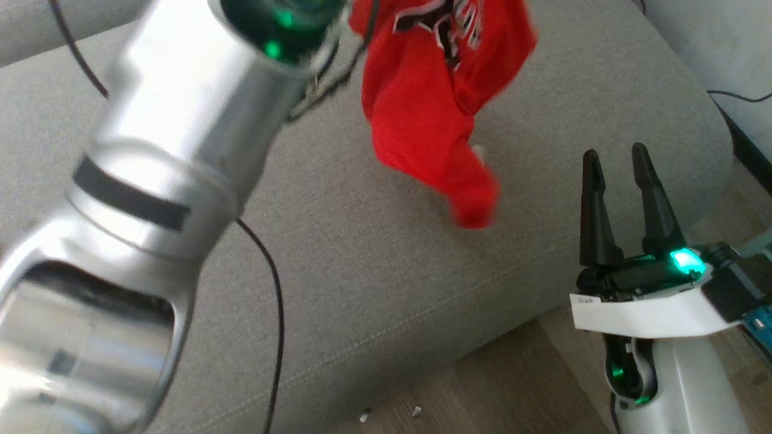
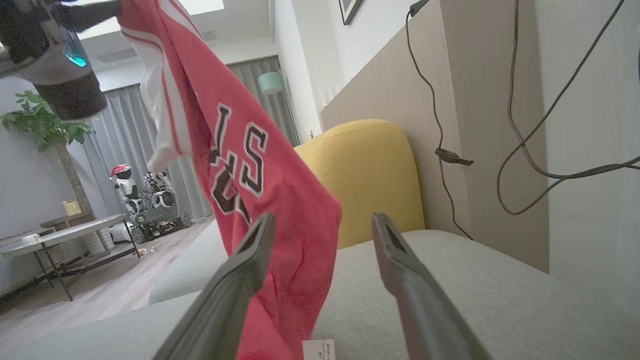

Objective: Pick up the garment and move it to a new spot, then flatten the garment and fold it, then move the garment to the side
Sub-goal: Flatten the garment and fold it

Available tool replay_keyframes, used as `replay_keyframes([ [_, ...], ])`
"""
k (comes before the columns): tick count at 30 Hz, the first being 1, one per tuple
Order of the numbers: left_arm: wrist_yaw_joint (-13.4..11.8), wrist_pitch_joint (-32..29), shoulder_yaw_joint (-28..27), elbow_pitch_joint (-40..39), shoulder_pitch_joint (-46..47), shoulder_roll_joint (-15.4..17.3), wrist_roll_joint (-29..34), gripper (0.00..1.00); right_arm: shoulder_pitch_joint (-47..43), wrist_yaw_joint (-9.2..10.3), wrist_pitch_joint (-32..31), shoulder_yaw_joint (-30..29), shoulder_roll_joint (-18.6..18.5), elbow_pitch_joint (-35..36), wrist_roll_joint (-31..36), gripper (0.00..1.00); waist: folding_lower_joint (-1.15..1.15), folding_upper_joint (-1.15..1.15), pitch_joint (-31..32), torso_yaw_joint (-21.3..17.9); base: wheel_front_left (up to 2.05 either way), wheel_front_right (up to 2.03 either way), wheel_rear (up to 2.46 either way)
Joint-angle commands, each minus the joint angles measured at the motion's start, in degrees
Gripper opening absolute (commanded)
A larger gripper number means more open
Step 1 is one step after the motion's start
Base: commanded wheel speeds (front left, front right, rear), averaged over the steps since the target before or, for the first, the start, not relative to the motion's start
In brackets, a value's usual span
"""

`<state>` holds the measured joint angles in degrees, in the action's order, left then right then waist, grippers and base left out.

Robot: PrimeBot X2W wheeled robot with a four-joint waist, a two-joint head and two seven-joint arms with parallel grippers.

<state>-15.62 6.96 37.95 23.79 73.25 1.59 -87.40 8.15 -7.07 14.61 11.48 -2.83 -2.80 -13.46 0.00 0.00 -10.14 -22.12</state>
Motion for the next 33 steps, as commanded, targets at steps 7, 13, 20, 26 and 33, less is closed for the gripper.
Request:
replay_keyframes([
  [7, -4.1, 7.8, -2.2, 8.0, 3.6, 1.4, -3.5, 0.0, 0.8, -0.42, 0.4, 0.4, 0.0, 2.0, -0.6, 1.0, 0.0, 0.0, 0.4, 2.2, 0.0, 0.0, 0.0],
  [13, -3.2, 8.0, -10.3, 15.2, -8.6, 7.1, -0.4, 0.0, 0.9, -0.42, 0.4, 0.3, 0.0, 2.2, -0.3, 1.0, 0.0, 0.0, -0.4, 5.4, 0.0, 0.0, 0.0],
  [20, 0.4, 8.0, -16.3, 9.4, -27.8, 14.5, -0.7, 0.0, 0.3, -0.42, 0.4, -0.7, 0.0, 1.3, 0.9, 1.0, 0.0, 0.0, -1.1, 9.3, 0.0, 0.0, 0.0],
  [26, 0.8, 8.0, -22.2, -3.1, -45.2, 18.0, 3.9, 0.0, 0.2, -0.42, 0.4, -1.4, 0.0, 0.8, 2.9, 1.0, 0.0, 0.0, -2.2, 13.2, 0.0, 0.0, 0.0],
  [33, -0.4, 8.0, -25.4, -12.9, -59.5, 19.7, 18.4, 0.0, 0.6, -0.42, 0.4, -2.1, 0.0, 0.3, 4.0, 1.0, 0.0, 0.0, -3.5, 15.6, 0.0, 0.0, 0.0],
])
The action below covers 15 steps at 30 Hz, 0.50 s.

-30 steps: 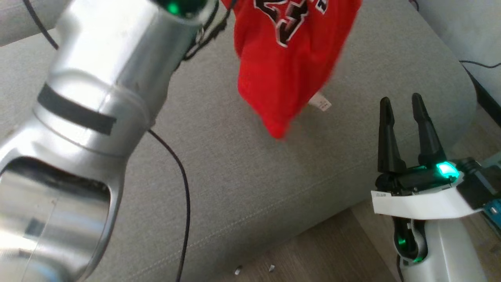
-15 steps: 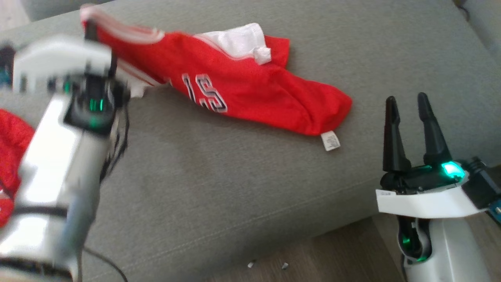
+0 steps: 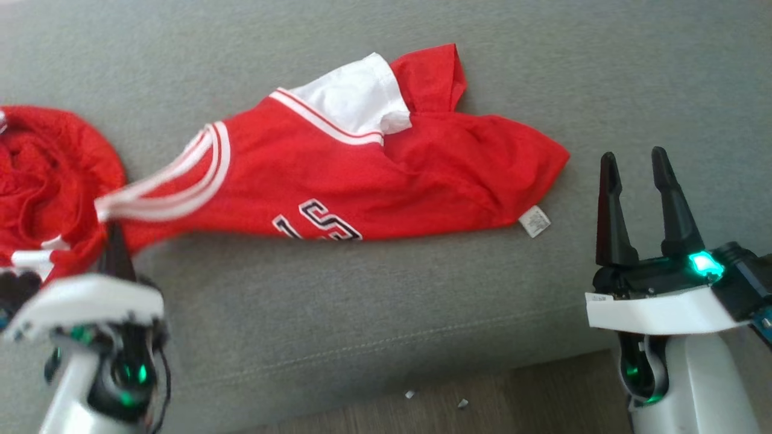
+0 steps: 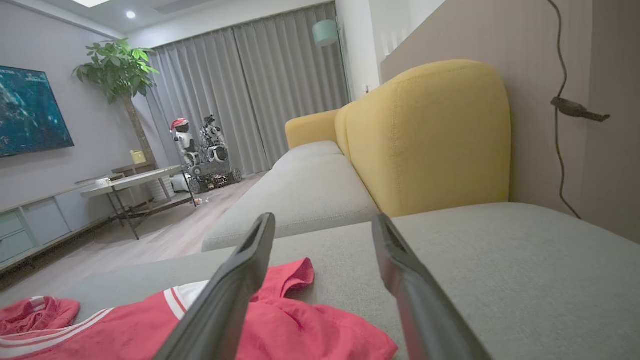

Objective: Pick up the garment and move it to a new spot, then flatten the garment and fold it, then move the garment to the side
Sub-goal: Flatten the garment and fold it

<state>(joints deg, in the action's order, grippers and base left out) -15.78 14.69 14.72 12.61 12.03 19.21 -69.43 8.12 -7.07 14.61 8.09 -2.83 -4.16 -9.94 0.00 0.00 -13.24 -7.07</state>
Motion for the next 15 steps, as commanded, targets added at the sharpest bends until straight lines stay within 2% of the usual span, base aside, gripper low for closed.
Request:
replay_keyframes([
  [1, -0.6, 0.3, -2.0, -2.6, 0.0, 2.4, 2.8, 0.0, 0.7, -0.42, 0.4, 1.3, 0.0, 1.5, 0.6, 1.0, 0.0, 0.0, -0.6, 0.8, 0.0, 0.0, 0.0],
  [6, -2.2, 0.3, -2.1, -3.5, -5.2, 3.5, 11.7, 0.0, 1.0, -0.42, 0.4, 1.7, 0.0, 1.2, 1.4, 1.0, 0.0, 0.0, -1.2, 1.6, 0.0, 0.0, 0.0],
  [7, -2.3, 0.3, -2.2, -3.8, -5.8, 3.5, 12.9, 1.0, 1.1, -0.42, 0.4, 1.8, 0.0, 1.2, 1.5, 1.0, 0.0, 0.0, -1.2, 1.6, 0.0, 0.0, 0.0],
  [11, -1.8, 0.3, -0.6, -7.7, -5.3, 6.4, 20.3, 1.0, 1.1, -0.42, 0.4, 2.0, 0.0, 1.0, 1.5, 1.0, 0.0, 0.0, -1.2, 1.3, 0.0, 0.0, 0.0],
  [13, -1.0, -0.5, 1.4, -11.2, -2.9, 9.2, 23.9, 1.0, 1.0, -0.42, 0.4, 2.2, 0.0, 1.0, 1.5, 1.0, 0.0, 0.0, -1.1, 1.0, 0.0, 0.0, 0.0],
  [15, 1.3, -3.3, 4.2, -15.0, 1.4, 11.9, 26.5, 1.0, 1.1, -0.42, 0.4, 2.5, 0.0, 0.9, 1.5, 1.0, 0.0, 0.0, -1.3, 0.8, 0.0, 0.0, 0.0],
])
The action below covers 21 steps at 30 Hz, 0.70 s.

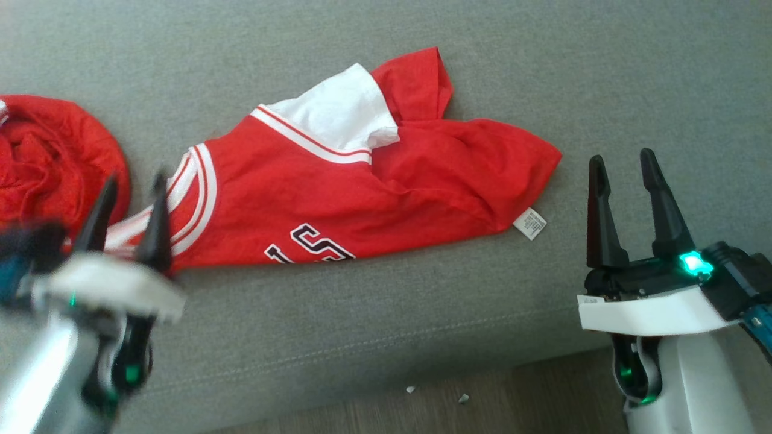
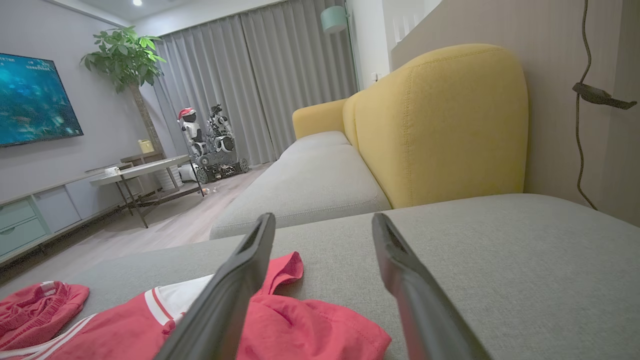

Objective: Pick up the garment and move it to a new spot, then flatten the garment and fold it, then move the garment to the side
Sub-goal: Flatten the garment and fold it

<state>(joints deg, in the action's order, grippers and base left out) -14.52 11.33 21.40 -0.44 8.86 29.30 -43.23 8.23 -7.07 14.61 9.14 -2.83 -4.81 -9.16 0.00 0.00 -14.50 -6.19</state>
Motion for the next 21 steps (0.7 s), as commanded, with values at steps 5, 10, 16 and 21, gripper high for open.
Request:
replay_keyframes([
  [5, 6.6, -12.4, 5.3, -4.9, 21.2, 6.9, 7.1, 1.0, 2.0, -0.42, 0.4, 2.5, 0.0, 1.6, 0.6, 1.0, 0.0, 0.0, -1.8, -1.1, 0.0, 0.0, 0.0],
  [10, 17.7, -23.9, 12.3, 3.8, 38.1, 4.2, 6.3, 1.0, 4.2, -0.42, 0.4, 4.2, 0.0, 2.3, 0.0, 1.0, 0.0, 0.0, -5.8, -4.0, 0.0, 0.0, 0.0],
  [16, 21.7, -27.4, 19.6, 20.1, 53.4, 1.3, 9.8, 1.0, 6.8, -0.42, 0.4, 5.4, 0.0, 3.7, -1.8, 1.0, 0.0, 0.0, -12.1, -8.8, 0.0, 0.0, 0.0],
  [21, 22.0, -26.4, 24.8, 27.9, 58.4, 0.5, 9.8, 1.0, 7.8, -0.42, 0.4, 5.0, 0.0, 4.4, -2.9, 1.0, 0.0, 0.0, -15.3, -11.1, 0.0, 0.0, 0.0],
])
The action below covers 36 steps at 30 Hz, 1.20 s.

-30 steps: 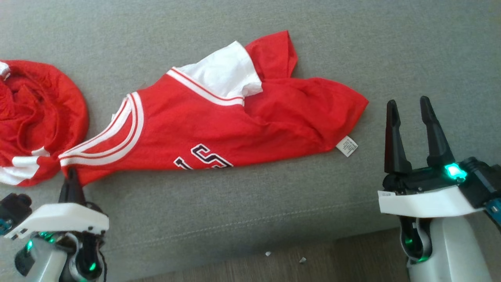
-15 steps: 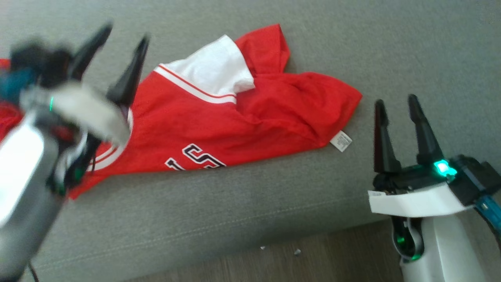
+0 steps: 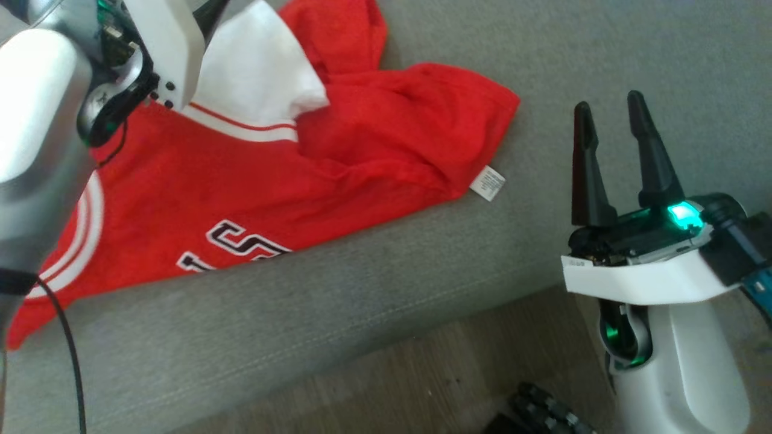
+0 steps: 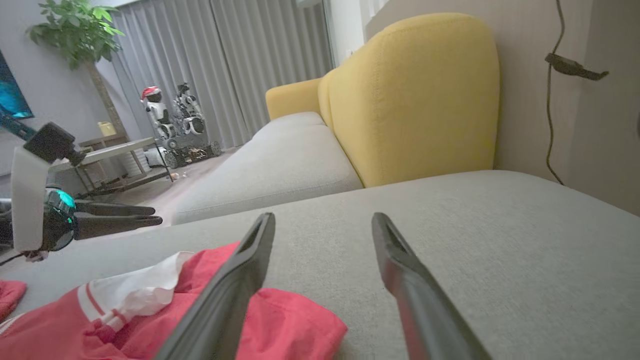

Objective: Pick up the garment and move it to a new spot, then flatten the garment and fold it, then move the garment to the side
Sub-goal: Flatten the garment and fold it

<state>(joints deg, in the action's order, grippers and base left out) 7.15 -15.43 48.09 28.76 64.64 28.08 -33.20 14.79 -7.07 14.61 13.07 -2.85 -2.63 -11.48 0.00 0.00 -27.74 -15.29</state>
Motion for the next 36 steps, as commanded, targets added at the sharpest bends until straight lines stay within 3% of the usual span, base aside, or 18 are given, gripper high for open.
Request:
replay_keyframes([
  [1, 0.3, 0.7, -0.7, -0.6, 3.3, 1.9, -0.9, 1.0, 1.5, -0.42, 0.4, 1.0, 0.0, 2.3, -0.8, 1.0, 0.0, 0.0, -2.5, -2.4, 0.0, 0.0, 0.0],
  [17, 0.3, 2.6, 17.0, 2.1, 9.3, 7.9, -7.4, 1.0, 2.6, -0.42, 0.4, 0.5, 0.0, 2.6, -3.1, 1.0, 0.0, 0.0, -4.4, -4.3, 0.0, 0.0, 0.0],
  [18, 0.3, 2.7, 17.9, 2.1, 9.5, 8.2, -7.9, 0.58, 2.7, -0.42, 0.4, 0.6, 0.0, 2.7, -3.2, 1.0, 0.0, 0.0, -4.5, -4.3, 0.0, 0.0, 0.0],
  [19, 0.3, 2.8, 18.6, 2.1, 9.7, 8.4, -8.6, 0.34, 2.7, -0.42, 0.4, 0.6, 0.0, 2.7, -3.2, 1.0, 0.0, 0.0, -4.5, -4.3, 0.0, 0.0, 0.0],
  [20, 0.3, 2.8, 19.4, 2.0, 9.8, 8.5, -9.4, 0.0, 2.8, -0.42, 0.4, 0.6, 0.0, 2.7, -3.3, 1.0, 0.0, 0.0, -4.5, -4.3, 0.0, 0.0, 0.0],
  [26, 0.3, 4.5, 23.5, 0.8, 11.6, 9.6, -11.2, 0.0, 3.3, -0.42, 0.4, 0.8, 0.0, 2.8, -3.4, 1.0, 0.0, 0.0, -4.6, -4.0, 0.0, 0.0, 0.0],
  [32, 0.1, 15.0, 22.9, 2.9, 13.5, 10.9, -9.0, 0.0, 2.6, -0.42, 0.4, 1.2, 0.0, 0.2, -2.0, 1.0, 0.0, 0.0, -2.6, -1.7, 0.0, 0.0, 0.0],
  [36, -2.2, 20.9, 21.9, 2.9, 13.7, 13.6, -6.6, 0.0, 2.0, -0.42, 0.4, 0.7, 0.0, -4.7, 0.1, 1.0, 0.0, 0.0, -0.2, 1.1, 0.0, 0.0, 0.0],
])
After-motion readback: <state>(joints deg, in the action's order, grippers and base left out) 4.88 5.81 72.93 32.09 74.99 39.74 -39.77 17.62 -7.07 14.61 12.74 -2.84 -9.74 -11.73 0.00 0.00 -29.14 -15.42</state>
